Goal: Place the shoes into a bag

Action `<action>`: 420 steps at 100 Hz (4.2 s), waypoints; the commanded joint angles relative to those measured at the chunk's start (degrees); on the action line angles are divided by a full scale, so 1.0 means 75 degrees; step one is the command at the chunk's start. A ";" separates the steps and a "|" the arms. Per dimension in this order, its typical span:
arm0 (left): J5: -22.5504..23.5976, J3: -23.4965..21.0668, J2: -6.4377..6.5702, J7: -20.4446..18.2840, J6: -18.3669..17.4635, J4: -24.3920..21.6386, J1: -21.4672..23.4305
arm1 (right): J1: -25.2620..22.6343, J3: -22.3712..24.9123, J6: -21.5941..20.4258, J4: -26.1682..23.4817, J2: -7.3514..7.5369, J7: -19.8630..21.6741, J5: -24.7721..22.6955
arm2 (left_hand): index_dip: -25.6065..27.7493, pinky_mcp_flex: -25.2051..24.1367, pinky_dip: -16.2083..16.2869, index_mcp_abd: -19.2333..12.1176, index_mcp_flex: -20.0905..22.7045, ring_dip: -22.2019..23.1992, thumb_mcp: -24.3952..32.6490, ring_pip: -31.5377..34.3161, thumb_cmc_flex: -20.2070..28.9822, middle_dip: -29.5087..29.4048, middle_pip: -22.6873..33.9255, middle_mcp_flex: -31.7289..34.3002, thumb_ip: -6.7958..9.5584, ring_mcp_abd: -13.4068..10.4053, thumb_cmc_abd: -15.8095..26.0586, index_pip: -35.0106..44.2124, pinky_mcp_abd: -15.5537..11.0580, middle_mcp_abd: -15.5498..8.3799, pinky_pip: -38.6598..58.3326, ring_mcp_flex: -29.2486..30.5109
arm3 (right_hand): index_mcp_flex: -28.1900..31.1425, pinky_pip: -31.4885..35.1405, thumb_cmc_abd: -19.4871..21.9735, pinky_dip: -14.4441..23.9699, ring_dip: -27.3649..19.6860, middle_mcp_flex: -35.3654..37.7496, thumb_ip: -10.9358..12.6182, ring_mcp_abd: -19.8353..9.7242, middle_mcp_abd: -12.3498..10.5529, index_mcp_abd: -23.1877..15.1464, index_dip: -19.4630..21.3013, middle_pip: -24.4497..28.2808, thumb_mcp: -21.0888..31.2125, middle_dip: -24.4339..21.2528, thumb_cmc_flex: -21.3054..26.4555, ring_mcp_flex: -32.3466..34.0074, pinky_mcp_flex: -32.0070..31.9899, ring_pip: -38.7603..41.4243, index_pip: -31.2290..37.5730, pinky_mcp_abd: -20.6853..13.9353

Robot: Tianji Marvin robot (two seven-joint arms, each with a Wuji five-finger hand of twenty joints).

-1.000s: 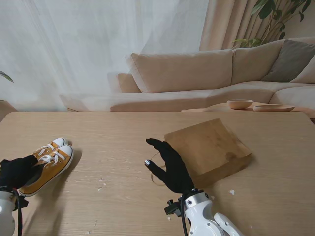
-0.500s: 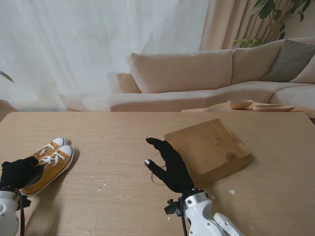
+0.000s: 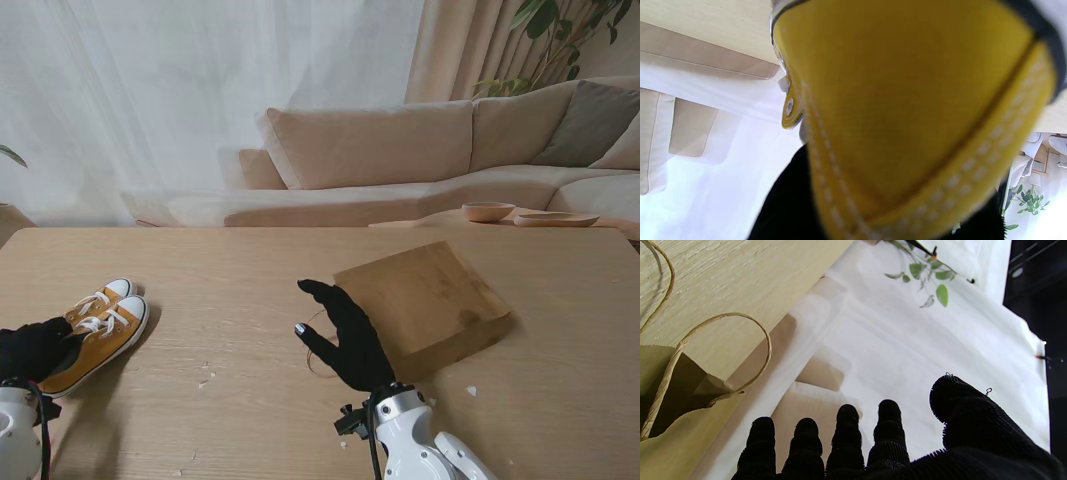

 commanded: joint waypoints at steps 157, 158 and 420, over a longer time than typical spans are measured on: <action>0.0084 -0.0339 0.0116 -0.1189 0.1068 -0.0179 0.0259 | 0.0017 -0.0093 -0.0080 0.0013 -0.0078 0.0029 -0.0023 | -0.1320 -0.0288 0.0022 -0.0355 -0.1452 -0.2900 0.2695 -0.6443 -0.3288 -0.4448 -0.4403 -0.5660 0.0137 -0.2901 -0.0661 -0.0836 -0.2114 -0.1960 -0.6737 -0.3384 | -0.0053 0.0234 0.0154 0.0182 0.0063 -0.0149 -0.0163 -0.0110 -0.0204 -0.0177 0.0136 0.0002 -0.0195 -0.0046 -0.0020 -0.0014 0.0152 0.0155 -0.0043 -0.0008; 0.0083 -0.0333 0.0118 -0.1194 0.1073 -0.0172 0.0252 | 0.0018 -0.0094 -0.0079 0.0013 -0.0078 0.0028 -0.0023 | -0.1324 -0.0288 0.0022 -0.0363 -0.1480 -0.2900 0.2696 -0.6444 -0.3286 -0.4454 -0.4409 -0.5661 0.0137 -0.2895 -0.0661 -0.0852 -0.2114 -0.1964 -0.6737 -0.3385 | -0.0056 0.0234 0.0153 0.0183 0.0064 -0.0150 -0.0163 -0.0110 -0.0206 -0.0176 0.0136 0.0001 -0.0195 -0.0046 -0.0019 -0.0011 0.0151 0.0157 -0.0044 -0.0005; -0.2781 0.0755 -0.0184 -0.0945 -0.2549 -0.0261 -0.0561 | 0.0110 -0.0095 0.0116 0.0033 -0.0064 0.0177 0.0037 | -0.1181 -0.0397 0.0818 -0.1001 0.0277 -0.1090 -0.1438 -0.6144 0.1088 -0.4150 -0.2638 -0.4727 0.0467 -0.2698 0.0866 0.0116 -0.2047 -0.1801 -0.6379 -0.3208 | -0.0018 0.0257 0.0155 0.0200 0.0104 -0.0135 -0.0124 -0.0062 -0.0215 -0.0161 0.0137 0.0122 -0.0210 0.0007 0.0055 0.0010 0.0181 0.0328 -0.0024 0.0007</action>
